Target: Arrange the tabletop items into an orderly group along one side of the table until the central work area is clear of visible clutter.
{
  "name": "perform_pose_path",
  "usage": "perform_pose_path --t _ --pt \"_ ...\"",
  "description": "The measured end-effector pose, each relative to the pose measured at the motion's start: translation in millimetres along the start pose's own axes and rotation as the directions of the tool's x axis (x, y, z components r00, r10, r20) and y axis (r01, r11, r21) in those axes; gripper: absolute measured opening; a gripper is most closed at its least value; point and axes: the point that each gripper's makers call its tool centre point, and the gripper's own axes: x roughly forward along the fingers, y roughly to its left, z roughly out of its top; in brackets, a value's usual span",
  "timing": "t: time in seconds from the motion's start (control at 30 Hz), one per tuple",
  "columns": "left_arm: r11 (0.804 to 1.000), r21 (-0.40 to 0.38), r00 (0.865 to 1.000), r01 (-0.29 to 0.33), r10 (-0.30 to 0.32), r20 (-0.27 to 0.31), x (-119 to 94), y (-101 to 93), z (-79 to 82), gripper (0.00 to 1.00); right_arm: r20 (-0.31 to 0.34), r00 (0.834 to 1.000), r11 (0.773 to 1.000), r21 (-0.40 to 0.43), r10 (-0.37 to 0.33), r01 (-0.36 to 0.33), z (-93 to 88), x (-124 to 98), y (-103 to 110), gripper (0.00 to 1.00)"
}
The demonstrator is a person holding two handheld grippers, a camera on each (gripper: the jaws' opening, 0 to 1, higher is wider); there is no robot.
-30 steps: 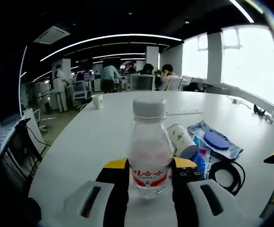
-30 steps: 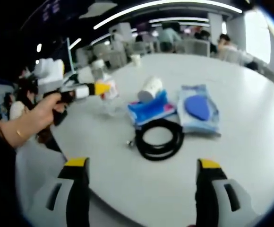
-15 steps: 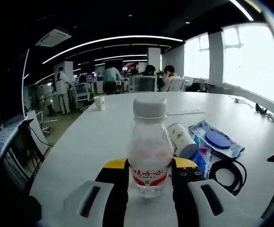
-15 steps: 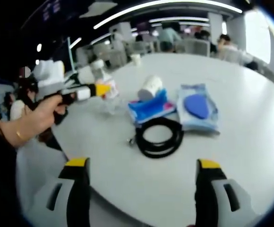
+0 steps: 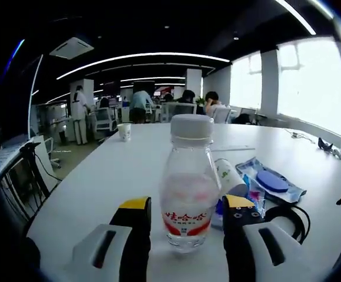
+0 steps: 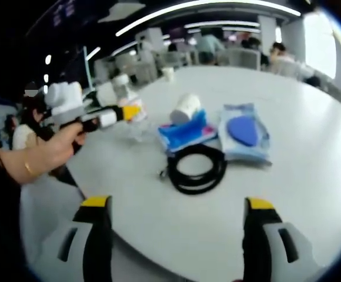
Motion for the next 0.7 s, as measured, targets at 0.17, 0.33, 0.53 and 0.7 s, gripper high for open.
perform_pose_path --t 0.17,0.33,0.53,0.7 --pt "0.999 0.045 0.999 0.008 -0.010 0.035 7 -3.0 7.2 0.39 0.001 1.000 1.000 0.002 0.004 -0.004 0.2 -1 1 0.90" --pt "0.999 0.040 0.999 0.014 -0.015 0.032 10 -2.5 7.9 0.38 0.005 1.000 1.000 0.002 -0.003 0.003 0.6 -4 -1 0.90" --pt "1.000 0.013 1.000 0.015 -0.015 0.012 13 0.4 9.9 0.37 0.012 1.000 1.000 0.000 -0.011 0.011 2.4 -4 -3 0.90" --pt "0.998 -0.066 1.000 0.009 -0.009 -0.007 19 9.7 12.2 0.37 0.011 1.000 1.000 0.005 -0.005 0.005 2.3 -3 -2 0.90"
